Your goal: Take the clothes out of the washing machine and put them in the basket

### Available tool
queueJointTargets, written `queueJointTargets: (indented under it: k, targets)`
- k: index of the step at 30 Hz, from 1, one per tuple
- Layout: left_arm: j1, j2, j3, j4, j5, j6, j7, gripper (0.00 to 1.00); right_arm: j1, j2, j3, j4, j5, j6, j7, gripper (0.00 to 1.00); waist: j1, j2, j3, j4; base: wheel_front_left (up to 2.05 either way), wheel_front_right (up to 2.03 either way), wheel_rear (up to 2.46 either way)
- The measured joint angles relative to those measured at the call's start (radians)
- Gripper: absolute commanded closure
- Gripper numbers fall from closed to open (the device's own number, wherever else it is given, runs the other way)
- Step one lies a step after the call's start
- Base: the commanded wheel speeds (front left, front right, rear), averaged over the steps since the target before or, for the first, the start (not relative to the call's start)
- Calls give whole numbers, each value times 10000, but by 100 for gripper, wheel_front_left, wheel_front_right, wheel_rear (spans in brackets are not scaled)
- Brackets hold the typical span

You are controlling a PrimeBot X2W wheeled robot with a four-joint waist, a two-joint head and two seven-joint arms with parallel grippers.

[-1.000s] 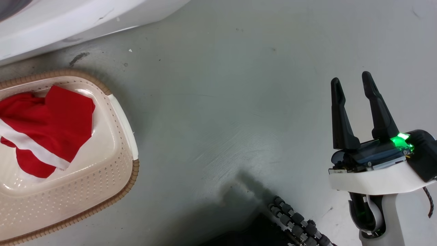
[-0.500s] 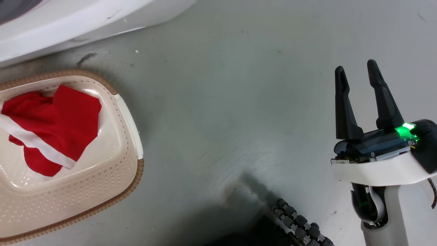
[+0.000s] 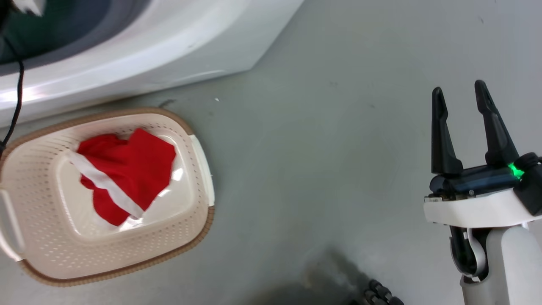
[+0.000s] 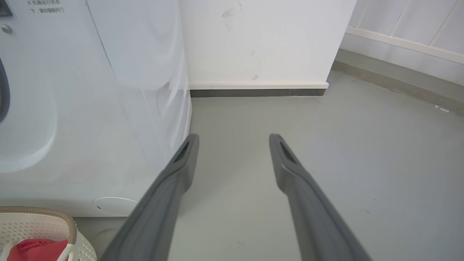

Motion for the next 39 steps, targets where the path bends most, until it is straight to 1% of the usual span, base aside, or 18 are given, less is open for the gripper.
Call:
queueJointTargets:
  k: [6,12,16,21,23,25,27,28,30,34,39]
  targets:
    - [1529,-201,-495,6,-267,-2,-1358,100,213,2,-58,173,-474,0,-2,0,0,0,-984,497,0,0,0]
    - [2782,-445,-656,-67,-309,8,-2393,100,534,0,-71,391,-748,0,-2,0,-1,0,-2075,940,0,0,0]
    - [3629,-476,-746,-451,-247,194,-2861,100,729,0,-46,522,-853,0,-2,0,-2,0,-2772,1235,0,0,0]
    - [4772,-213,-472,-1452,-102,777,-3156,100,940,0,-13,685,-934,0,-2,0,-2,0,-3566,1554,0,0,0]
    - [5229,-157,-245,-2061,-84,1020,-3172,100,980,2,-6,709,-938,0,-2,0,-3,0,-3836,1668,0,0,0]
    - [5772,-105,71,-2901,61,1352,-3181,100,1122,0,10,771,-940,0,0,0,-3,0,-4094,1774,0,0,0]
    - [6352,-107,577,-3870,199,1764,-3183,100,1246,0,8,838,-955,0,-2,0,-3,0,-4350,1874,0,0,0]
    - [7358,-92,1091,-5260,738,2364,-3183,100,1377,0,-2,928,-959,0,-2,0,-3,0,-4725,2008,0,0,0]
    - [7961,-148,1423,-6084,941,2656,-3183,100,1455,0,13,947,-1009,0,-2,0,-3,0,-4944,2100,0,0,0]
    - [8967,-27,1718,-7306,1394,3045,-3187,100,1604,2,146,1012,-1030,0,-2,0,-3,0,-5314,2225,0,0,0]
    - [10087,173,1778,-8333,1290,3325,-3164,100,1676,-2,132,1005,-1035,0,-2,0,-3,0,-5431,2236,0,0,0]
